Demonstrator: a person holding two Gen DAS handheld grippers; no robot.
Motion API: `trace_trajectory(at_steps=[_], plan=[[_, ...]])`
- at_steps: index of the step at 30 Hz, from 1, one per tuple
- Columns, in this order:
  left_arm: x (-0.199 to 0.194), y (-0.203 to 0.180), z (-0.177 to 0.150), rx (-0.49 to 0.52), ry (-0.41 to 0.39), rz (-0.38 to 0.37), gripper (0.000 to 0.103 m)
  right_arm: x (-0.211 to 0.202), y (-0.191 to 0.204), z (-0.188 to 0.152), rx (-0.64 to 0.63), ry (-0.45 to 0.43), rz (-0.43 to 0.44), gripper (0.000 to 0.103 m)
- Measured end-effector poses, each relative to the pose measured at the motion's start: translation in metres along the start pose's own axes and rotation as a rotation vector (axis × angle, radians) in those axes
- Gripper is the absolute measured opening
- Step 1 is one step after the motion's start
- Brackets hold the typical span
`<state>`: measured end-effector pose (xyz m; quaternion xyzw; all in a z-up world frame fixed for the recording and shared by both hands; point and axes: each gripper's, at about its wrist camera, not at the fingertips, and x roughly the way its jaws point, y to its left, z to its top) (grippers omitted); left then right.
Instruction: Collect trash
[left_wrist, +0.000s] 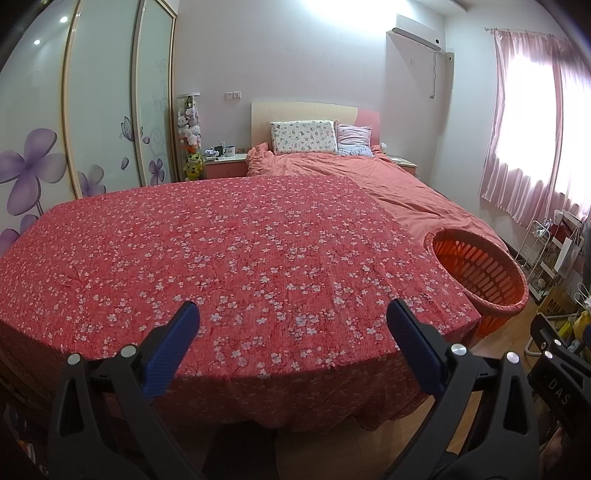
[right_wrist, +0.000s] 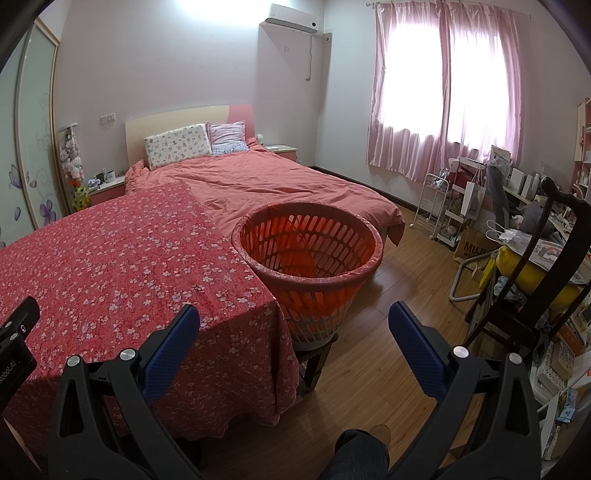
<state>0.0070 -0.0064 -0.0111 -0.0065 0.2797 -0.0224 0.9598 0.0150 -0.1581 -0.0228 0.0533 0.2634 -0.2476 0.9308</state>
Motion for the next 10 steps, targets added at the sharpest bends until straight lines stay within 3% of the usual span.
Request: trace_trajectory(at_steps=[10], plan=[[0.0012,0.002,0.0003,0.001,0.008,0.001,0.099,0.0013,-0.0002,-0.0007,0.0,0.001,0.001,0.101]])
